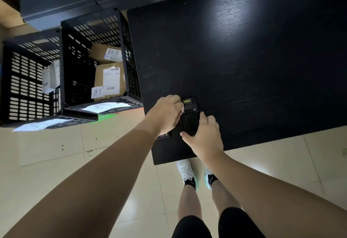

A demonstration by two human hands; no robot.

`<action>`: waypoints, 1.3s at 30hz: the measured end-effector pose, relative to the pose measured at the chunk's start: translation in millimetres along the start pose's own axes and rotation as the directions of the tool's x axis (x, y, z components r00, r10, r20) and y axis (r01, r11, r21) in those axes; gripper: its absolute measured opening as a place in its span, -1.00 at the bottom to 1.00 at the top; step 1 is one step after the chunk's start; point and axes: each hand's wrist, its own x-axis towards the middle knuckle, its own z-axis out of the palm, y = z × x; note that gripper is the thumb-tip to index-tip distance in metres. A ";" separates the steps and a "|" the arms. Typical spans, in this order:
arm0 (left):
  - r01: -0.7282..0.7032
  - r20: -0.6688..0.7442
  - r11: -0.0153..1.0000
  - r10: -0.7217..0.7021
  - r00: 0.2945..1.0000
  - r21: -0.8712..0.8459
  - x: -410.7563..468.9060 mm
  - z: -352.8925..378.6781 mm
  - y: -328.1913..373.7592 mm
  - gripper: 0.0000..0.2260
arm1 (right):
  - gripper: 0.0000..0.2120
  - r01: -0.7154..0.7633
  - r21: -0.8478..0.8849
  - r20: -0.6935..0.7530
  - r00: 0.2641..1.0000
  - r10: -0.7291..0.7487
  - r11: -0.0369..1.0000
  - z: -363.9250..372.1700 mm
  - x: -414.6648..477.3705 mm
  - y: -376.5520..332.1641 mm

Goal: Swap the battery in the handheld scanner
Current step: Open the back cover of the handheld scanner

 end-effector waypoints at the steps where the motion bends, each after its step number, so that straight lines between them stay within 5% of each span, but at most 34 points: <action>1: -0.024 0.002 1.000 0.024 1.000 0.007 1.5 -0.4 -1.3 -0.93 | -0.08 0.003 -0.008 0.001 1.000 -0.003 1.000 0.2 0.0 0.4; 24: -0.297 -0.044 0.955 0.297 0.954 0.015 12.1 6.7 -23.8 -0.87 | -0.04 0.053 -0.119 0.022 0.998 -0.050 0.991 -2.0 0.7 3.6; 39: -0.303 -0.084 0.944 0.294 0.952 -0.127 16.6 15.0 -36.3 -0.79 | -0.03 0.084 -0.171 -0.005 0.996 -0.086 0.982 3.9 1.1 5.6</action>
